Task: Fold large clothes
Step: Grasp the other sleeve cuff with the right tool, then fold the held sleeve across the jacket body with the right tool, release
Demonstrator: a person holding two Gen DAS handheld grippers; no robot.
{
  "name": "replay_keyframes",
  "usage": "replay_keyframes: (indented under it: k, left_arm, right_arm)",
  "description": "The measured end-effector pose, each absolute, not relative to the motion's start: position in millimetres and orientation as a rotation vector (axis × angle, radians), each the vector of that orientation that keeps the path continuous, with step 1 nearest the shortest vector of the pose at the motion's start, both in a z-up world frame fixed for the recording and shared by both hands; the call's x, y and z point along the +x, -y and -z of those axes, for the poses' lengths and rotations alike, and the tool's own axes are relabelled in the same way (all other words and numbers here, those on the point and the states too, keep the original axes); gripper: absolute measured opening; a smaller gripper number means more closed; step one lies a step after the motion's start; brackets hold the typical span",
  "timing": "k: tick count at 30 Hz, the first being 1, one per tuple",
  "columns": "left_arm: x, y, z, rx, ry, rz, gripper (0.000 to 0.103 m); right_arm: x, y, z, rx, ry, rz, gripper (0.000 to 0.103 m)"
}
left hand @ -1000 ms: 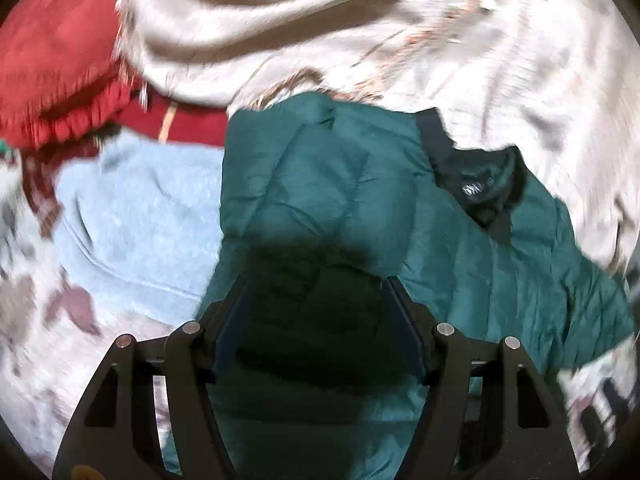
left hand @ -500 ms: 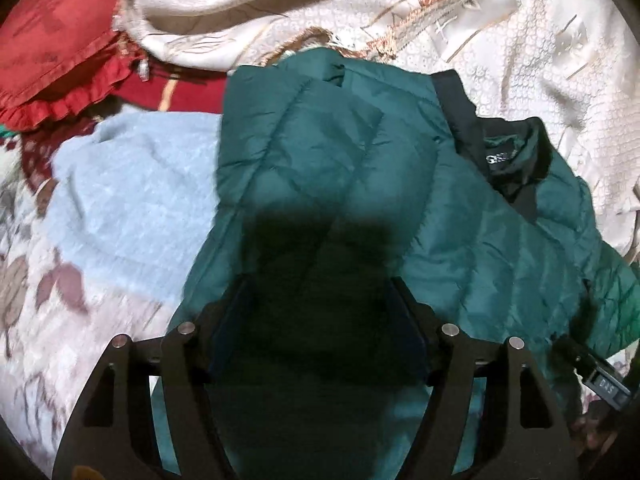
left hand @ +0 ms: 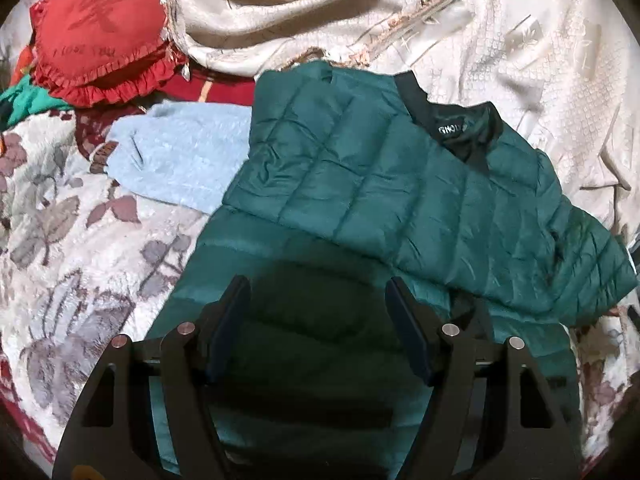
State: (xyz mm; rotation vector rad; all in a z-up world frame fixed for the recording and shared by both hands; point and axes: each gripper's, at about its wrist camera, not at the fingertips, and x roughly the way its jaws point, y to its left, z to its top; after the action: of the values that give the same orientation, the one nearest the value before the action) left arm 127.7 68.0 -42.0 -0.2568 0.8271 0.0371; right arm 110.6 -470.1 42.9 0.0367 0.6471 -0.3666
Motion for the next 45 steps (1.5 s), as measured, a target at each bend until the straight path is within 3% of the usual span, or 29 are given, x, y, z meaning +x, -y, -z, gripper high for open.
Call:
replay_keyframes:
  k: [6,15,17,18,19,21,35,45]
  left_arm:
    - [134,-63,43,-0.257,-0.827,0.004,0.070]
    - [148,-57,58,-0.259,-0.911,0.006,0.070]
    - [150,-52,59,-0.232,-0.915,-0.001,0.070]
    - [150,-51,60,-0.225,-0.912,-0.003,0.070]
    - [149,-50,59,-0.219,-0.909,-0.002,0.070]
    - [148,-49,57,-0.202,-0.897,-0.012,0.070]
    - [128,-53,40,-0.123,-0.790,-0.039,0.070]
    - [98,-111,19,-0.335,-0.766,-0.087,0.070]
  right_arm:
    - [173,563,-54,0.092,-0.720,0.350,0.103]
    - [274,607,-11,0.068,-0.918,0.383,0.103]
    - [276,595,-11,0.003,-0.895,0.373,0.067]
    - [274,591,-12,0.017,-0.887,0.349,0.038]
    - [269,587,-16,0.029,-0.862,0.336,0.028]
    - [253,577,-28,0.008,-0.803,0.358,0.023]
    - [33,512,-121,0.093,-0.568,0.339,0.020]
    - [-18,391,-108,0.176,-0.578,0.065,0.020]
